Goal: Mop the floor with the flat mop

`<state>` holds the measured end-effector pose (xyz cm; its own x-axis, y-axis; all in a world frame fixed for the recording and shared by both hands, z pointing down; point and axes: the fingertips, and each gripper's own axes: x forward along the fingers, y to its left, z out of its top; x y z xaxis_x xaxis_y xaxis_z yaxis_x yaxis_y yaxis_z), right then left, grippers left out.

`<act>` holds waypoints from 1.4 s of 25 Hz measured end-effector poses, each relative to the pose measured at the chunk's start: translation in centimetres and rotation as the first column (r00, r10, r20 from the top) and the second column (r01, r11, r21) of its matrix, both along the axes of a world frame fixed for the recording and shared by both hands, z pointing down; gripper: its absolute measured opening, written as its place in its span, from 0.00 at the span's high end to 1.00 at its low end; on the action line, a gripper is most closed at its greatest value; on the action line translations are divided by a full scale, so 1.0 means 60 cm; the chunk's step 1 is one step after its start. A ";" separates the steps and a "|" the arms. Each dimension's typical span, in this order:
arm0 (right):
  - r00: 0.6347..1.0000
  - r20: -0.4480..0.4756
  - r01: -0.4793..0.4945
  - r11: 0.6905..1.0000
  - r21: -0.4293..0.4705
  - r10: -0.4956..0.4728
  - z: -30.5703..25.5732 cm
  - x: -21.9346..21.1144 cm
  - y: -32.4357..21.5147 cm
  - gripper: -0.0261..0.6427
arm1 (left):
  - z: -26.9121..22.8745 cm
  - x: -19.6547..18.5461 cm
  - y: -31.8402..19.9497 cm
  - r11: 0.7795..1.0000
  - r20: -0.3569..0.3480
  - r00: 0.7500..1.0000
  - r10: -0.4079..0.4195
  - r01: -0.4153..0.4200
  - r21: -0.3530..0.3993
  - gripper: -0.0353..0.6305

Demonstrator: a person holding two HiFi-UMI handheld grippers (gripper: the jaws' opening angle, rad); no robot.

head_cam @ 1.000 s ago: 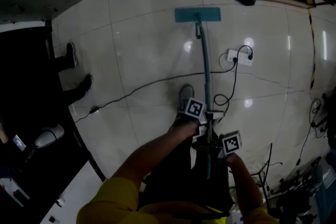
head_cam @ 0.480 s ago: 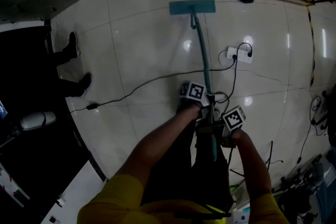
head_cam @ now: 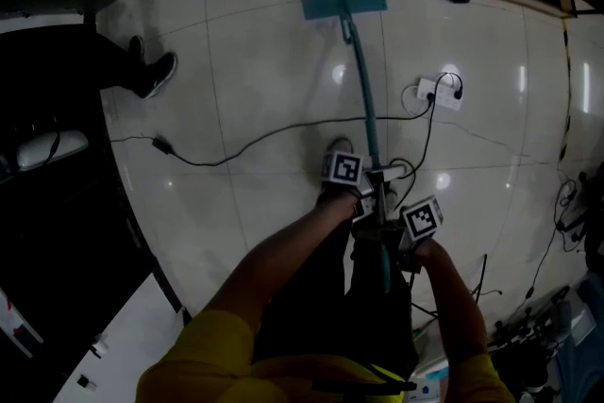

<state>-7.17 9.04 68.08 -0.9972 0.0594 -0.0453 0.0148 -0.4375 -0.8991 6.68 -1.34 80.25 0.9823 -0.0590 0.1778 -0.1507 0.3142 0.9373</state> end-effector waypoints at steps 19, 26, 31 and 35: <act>0.987 0.001 0.158 0.984 0.083 -0.159 0.128 -0.128 -0.202 0.96 | 0.117 -0.179 -0.242 0.995 0.039 0.994 -0.099 0.099 -0.007 0.87; 0.999 0.032 0.034 0.994 -0.108 -0.031 -0.046 -0.123 0.055 0.95 | -0.017 -0.162 0.057 0.986 0.051 0.997 -0.064 0.071 -0.148 0.92; 1.000 -0.013 -0.005 0.995 -0.097 0.004 -0.143 -0.092 0.164 0.92 | -0.137 -0.101 0.195 0.948 -0.060 0.994 -0.095 0.072 -0.311 0.91; 1.000 -0.012 0.006 0.999 0.033 -0.006 -0.077 -0.093 0.076 0.90 | -0.096 -0.103 0.104 0.945 -0.098 0.991 -0.095 0.059 -0.322 0.90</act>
<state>-12.75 13.62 63.44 -0.9973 0.0664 -0.0314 0.0016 -0.4073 -0.9133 0.49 4.90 74.51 0.9915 -0.0936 0.0900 -0.0152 0.6051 0.7960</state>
